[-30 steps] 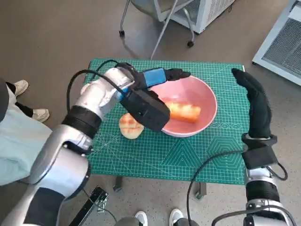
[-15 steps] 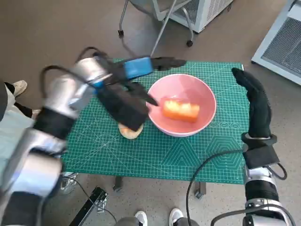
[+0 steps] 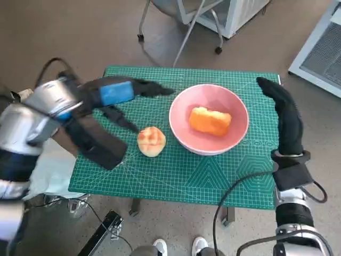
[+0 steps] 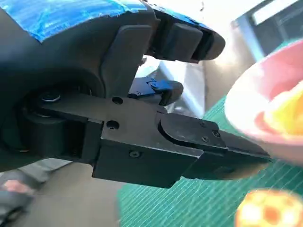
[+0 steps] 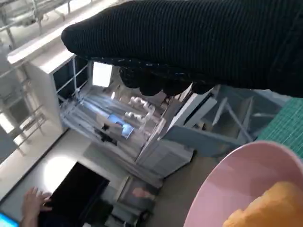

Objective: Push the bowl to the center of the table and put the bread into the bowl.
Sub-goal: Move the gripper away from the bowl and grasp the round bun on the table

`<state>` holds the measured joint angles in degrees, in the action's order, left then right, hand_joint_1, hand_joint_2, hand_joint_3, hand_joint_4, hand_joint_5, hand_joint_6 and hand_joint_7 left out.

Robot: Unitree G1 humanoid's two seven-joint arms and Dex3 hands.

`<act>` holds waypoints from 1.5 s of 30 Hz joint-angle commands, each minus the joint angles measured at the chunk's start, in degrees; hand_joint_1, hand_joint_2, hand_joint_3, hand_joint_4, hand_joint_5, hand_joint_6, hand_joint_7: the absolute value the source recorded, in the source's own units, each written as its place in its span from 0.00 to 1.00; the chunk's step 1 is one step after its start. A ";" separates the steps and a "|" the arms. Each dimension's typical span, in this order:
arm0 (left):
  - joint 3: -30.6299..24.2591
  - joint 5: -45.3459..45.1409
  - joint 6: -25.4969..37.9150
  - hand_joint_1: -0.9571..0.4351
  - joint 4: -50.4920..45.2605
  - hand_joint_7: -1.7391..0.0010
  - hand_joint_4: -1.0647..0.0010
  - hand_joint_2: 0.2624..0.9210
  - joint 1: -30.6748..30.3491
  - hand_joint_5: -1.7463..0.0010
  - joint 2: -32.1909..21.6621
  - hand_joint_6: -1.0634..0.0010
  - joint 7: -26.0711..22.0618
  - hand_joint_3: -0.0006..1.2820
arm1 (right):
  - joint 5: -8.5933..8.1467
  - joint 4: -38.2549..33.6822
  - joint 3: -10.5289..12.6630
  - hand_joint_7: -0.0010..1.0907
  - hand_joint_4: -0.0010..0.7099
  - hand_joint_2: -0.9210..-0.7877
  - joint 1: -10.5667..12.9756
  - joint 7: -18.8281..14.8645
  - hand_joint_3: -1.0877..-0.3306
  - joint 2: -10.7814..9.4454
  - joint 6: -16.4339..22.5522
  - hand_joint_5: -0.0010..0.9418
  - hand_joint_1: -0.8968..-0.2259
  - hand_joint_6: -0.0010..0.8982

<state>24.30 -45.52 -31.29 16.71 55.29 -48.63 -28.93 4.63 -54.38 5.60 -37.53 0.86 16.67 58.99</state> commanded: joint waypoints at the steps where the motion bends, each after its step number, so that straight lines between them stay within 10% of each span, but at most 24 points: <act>1: -1.53 0.39 -0.18 0.51 -2.64 0.96 0.70 0.70 -3.44 0.98 -1.46 0.57 -0.67 0.00 | 0.15 -0.24 -0.52 0.76 0.47 0.00 0.08 -0.73 0.26 -0.48 -1.46 0.02 0.54 0.02; 25: 1.97 -5.58 -0.83 0.47 1.08 0.95 0.70 0.71 -7.65 0.99 2.59 0.57 1.00 0.00 | -1.62 -0.27 -0.71 0.80 0.46 0.00 -0.45 -3.72 0.25 -0.56 -2.14 0.02 0.50 0.00; 45: 14.31 -20.94 0.69 0.46 22.36 0.94 0.66 0.77 0.60 0.99 12.74 0.52 13.73 0.01 | -2.62 -0.52 0.57 0.79 0.47 0.00 0.93 -4.56 0.27 0.35 -0.68 0.02 0.52 0.00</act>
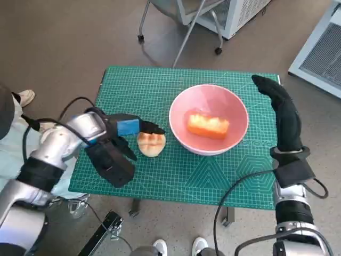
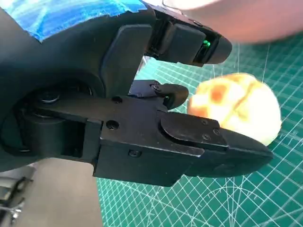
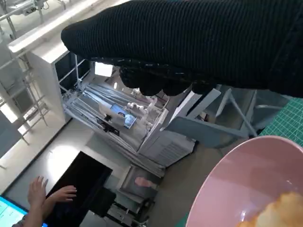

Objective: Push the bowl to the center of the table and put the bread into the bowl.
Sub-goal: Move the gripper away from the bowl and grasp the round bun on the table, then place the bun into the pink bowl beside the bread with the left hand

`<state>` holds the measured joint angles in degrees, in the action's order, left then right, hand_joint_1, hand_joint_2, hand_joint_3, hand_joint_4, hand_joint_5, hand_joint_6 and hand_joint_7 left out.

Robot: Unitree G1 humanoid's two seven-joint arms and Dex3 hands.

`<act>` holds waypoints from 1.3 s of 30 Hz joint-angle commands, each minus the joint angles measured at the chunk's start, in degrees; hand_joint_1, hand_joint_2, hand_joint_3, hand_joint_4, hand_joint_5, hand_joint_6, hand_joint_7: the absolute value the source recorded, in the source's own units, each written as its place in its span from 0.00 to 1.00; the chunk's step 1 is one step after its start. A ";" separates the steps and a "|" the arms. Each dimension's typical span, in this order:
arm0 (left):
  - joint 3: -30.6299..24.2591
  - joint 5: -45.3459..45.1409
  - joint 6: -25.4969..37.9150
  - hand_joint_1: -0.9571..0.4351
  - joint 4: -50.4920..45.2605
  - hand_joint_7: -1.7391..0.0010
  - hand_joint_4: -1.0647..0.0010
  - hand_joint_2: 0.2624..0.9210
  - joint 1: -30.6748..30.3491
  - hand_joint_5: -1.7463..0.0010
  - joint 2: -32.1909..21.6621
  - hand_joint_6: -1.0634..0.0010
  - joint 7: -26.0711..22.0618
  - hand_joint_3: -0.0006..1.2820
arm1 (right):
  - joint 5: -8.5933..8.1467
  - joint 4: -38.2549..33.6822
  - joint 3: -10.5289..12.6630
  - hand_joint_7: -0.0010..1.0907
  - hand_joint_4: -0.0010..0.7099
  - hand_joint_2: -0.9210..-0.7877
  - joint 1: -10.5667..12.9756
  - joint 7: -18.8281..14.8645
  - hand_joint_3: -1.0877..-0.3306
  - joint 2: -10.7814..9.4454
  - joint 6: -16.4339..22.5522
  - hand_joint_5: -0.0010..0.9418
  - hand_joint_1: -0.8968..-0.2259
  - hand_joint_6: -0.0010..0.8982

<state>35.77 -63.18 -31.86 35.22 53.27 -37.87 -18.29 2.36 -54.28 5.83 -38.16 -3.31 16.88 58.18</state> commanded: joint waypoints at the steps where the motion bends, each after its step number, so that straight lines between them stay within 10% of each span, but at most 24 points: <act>1: 3.66 -4.18 1.79 0.45 4.84 0.94 0.66 0.77 2.93 0.99 2.53 0.52 3.74 0.01 | -0.38 -0.75 0.43 0.78 0.47 0.00 1.61 -0.39 0.27 0.19 0.28 0.02 0.52 0.00; 9: 9.10 -9.46 5.60 0.41 11.45 0.93 0.62 0.77 4.43 0.98 5.81 0.48 7.79 0.00 | -1.54 -1.00 1.11 0.77 0.47 0.00 1.98 -1.21 0.28 0.02 0.82 0.02 0.53 0.01; 22: 13.82 -9.90 7.85 0.74 24.72 0.88 0.41 0.99 7.16 0.95 10.99 0.31 19.79 0.09 | -1.97 -0.63 1.53 0.75 0.46 0.00 2.69 -1.16 0.31 0.04 1.46 0.02 0.52 0.03; 27: 13.62 -7.86 8.50 0.70 28.38 0.32 0.52 1.00 7.02 0.44 12.27 0.45 23.34 0.15 | -1.78 -0.27 1.57 0.75 0.45 0.00 2.99 -0.97 0.31 0.11 1.64 0.01 0.53 0.03; 39: 13.90 -5.46 9.51 0.69 28.97 0.16 0.41 1.00 9.25 0.41 10.94 0.49 21.91 0.12 | -1.56 -0.31 1.73 0.74 0.45 0.00 3.13 -1.03 0.32 0.62 1.94 0.01 0.51 0.03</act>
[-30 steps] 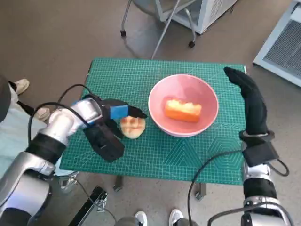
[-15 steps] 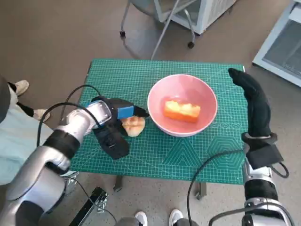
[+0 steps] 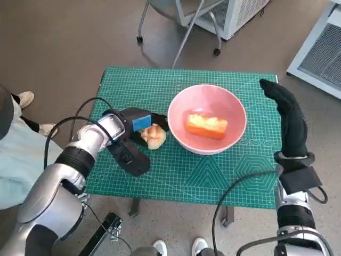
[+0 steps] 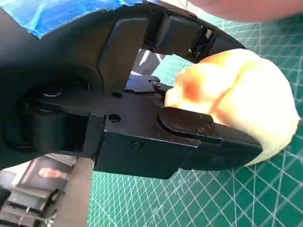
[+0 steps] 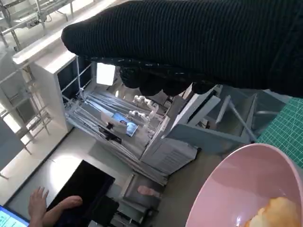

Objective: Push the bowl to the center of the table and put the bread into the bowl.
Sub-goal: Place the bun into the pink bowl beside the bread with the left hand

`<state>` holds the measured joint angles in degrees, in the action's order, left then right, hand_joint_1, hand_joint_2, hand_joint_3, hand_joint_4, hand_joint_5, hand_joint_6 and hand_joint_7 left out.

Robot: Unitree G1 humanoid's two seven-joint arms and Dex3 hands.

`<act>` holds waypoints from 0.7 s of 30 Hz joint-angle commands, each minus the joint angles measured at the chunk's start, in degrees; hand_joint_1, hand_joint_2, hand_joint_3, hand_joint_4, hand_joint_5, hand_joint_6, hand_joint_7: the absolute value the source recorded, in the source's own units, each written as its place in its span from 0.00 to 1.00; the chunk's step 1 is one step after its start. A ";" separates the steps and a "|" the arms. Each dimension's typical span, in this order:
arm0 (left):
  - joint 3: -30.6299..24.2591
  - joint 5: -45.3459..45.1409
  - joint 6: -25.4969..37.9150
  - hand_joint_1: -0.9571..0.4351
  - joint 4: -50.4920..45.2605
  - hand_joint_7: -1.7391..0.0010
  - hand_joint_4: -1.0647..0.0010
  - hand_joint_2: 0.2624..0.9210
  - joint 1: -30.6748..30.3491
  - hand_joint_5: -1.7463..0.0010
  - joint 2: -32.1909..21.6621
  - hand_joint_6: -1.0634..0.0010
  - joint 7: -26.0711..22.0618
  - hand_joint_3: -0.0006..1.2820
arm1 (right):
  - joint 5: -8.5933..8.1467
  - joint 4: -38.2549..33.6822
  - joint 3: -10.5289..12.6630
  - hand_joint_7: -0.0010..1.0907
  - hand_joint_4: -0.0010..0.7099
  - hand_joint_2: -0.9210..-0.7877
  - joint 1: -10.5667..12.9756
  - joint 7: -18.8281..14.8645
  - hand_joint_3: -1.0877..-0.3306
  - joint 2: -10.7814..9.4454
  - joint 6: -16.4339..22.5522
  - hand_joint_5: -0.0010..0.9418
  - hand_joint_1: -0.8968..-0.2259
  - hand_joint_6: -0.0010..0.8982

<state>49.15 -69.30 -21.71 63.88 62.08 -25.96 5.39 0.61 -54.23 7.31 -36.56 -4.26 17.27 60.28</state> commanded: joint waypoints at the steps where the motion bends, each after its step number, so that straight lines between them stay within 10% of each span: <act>1: 0.28 1.01 -0.71 0.69 0.14 0.16 0.41 1.00 0.80 0.41 -1.29 0.49 -2.16 0.12 | 0.09 -0.45 0.24 0.74 0.45 0.00 1.48 -0.17 0.32 0.17 -0.15 0.01 0.51 0.03; 21: -16.07 18.34 -3.96 0.69 -12.23 0.34 0.41 1.00 7.08 0.33 -8.62 0.34 -11.89 0.05 | -0.57 -1.43 0.01 0.74 0.45 0.00 0.18 -1.44 0.32 -0.41 -0.95 0.01 0.52 0.03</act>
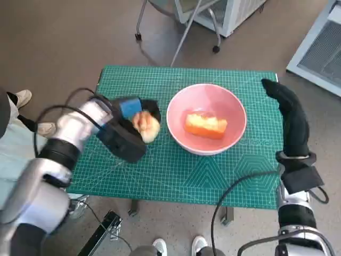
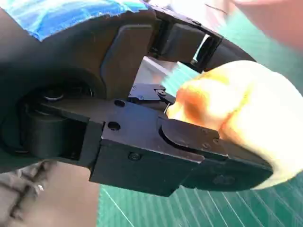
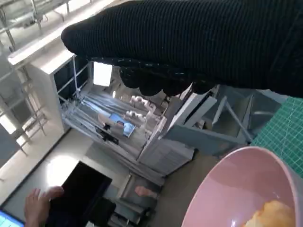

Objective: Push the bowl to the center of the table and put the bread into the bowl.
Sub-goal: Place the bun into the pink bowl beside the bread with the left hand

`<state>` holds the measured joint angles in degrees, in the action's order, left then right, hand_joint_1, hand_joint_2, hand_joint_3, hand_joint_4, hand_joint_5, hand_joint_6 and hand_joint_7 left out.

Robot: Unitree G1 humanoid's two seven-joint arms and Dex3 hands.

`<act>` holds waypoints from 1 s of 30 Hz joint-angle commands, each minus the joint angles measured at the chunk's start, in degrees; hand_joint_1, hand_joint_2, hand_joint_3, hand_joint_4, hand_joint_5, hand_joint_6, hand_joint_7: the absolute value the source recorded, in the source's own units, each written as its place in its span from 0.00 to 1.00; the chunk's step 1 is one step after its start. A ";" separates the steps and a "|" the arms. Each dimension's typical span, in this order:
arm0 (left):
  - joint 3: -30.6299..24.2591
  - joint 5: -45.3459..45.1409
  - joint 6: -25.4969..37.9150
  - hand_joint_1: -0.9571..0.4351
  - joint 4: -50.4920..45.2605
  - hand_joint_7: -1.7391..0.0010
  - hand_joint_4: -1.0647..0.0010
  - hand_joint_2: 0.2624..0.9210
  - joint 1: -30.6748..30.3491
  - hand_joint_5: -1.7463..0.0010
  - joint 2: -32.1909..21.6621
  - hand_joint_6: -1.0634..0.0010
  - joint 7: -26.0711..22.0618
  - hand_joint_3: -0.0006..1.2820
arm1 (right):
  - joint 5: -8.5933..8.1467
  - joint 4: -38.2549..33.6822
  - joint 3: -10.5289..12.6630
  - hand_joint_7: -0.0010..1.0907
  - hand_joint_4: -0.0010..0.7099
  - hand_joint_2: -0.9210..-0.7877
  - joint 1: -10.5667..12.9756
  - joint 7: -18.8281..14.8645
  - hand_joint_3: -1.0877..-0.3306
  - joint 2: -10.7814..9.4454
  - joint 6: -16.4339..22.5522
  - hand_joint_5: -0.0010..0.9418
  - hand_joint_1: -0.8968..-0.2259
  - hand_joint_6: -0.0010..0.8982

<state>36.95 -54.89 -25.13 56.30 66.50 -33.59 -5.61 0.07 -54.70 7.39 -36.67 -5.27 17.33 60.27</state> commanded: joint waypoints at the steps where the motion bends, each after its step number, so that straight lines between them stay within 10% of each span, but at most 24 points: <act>1: -4.46 4.44 -0.51 0.69 -5.58 0.35 0.42 1.00 2.65 0.32 -1.02 0.32 -0.91 0.04 | 0.05 -0.96 -0.09 0.74 0.45 0.00 0.25 -0.40 0.32 -0.46 -0.94 0.01 0.52 0.03; 30: -3.40 3.05 -7.50 0.69 -11.46 0.30 0.43 1.00 2.93 0.38 7.31 0.32 6.19 0.05 | -0.87 0.21 0.00 0.75 0.47 0.00 1.17 -1.32 0.31 -0.62 -1.22 0.01 0.50 0.02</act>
<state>32.56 -50.51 -32.10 44.05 68.66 -26.63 -0.48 0.02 -54.27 7.16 -37.02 -5.87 17.09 59.87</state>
